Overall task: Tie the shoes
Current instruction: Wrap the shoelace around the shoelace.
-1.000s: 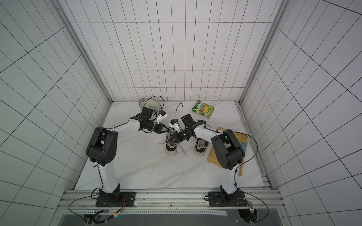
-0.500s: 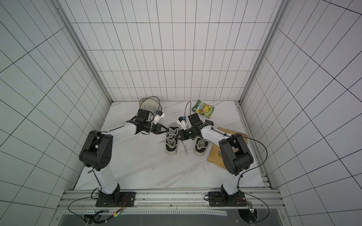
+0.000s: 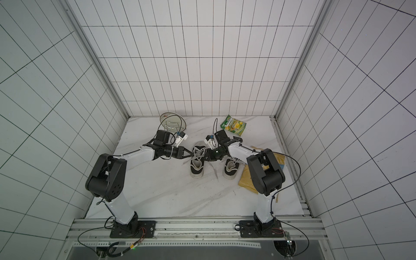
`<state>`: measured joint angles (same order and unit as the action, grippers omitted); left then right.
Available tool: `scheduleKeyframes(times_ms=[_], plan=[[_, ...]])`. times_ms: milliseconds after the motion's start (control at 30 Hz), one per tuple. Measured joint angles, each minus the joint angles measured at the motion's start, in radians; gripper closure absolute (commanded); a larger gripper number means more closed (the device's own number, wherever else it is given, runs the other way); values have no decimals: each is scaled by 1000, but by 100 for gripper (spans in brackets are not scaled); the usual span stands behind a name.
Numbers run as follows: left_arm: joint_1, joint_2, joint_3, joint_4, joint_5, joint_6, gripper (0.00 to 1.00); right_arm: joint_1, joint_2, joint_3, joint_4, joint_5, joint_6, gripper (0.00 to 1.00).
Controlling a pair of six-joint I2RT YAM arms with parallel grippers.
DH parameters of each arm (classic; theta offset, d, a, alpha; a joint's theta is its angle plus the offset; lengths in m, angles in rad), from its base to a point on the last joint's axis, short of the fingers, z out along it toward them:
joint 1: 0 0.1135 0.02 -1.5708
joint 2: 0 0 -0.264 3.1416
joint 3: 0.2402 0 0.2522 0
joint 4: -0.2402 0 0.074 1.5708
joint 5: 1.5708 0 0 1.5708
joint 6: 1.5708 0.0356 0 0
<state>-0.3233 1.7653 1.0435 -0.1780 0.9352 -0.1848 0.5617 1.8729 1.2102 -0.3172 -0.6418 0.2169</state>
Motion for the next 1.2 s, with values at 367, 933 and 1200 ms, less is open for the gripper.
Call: scheduleKeyframes(times_ms=[367,933,1200], plan=[[10,0,-11,25,-12,-19,100,-18,-141,-113,-4,25,-92,42],[13,0,-23,42,-26,-18,100,-130,-120,-163,206,-193,-150,32],[19,0,-23,47,-26,-18,100,-67,-51,-109,212,-236,-212,44]])
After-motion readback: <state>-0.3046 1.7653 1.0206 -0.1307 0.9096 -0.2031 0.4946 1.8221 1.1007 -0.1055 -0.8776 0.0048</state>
